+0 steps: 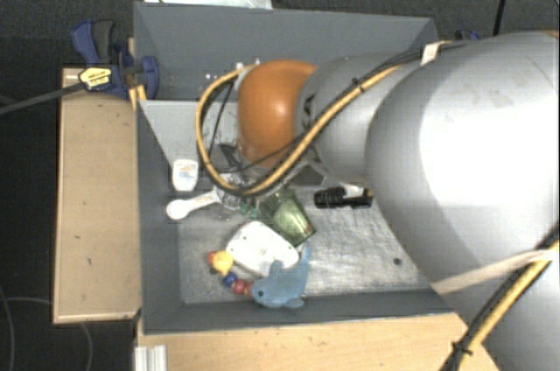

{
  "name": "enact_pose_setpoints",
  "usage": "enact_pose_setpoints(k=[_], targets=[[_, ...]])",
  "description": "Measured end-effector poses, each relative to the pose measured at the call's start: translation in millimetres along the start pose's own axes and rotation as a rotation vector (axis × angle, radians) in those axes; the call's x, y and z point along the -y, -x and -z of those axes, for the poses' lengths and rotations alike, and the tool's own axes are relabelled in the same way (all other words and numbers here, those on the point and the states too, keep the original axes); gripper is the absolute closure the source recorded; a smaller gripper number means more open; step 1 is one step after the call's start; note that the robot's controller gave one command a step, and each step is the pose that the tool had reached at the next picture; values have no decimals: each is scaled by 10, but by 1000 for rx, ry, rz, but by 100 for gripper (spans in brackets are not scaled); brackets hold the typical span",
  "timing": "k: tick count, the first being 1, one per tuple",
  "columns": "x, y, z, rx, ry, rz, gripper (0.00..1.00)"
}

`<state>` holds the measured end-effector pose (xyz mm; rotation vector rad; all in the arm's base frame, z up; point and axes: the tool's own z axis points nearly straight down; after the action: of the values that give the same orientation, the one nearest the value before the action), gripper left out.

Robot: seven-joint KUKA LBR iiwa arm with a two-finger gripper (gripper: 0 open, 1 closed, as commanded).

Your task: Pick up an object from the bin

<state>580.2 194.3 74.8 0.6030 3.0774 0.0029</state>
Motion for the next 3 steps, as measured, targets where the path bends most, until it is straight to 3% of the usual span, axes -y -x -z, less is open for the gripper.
enact_pose_setpoints(k=[3], targets=[[2, -6, 68, -2, -1, -1, 100]])
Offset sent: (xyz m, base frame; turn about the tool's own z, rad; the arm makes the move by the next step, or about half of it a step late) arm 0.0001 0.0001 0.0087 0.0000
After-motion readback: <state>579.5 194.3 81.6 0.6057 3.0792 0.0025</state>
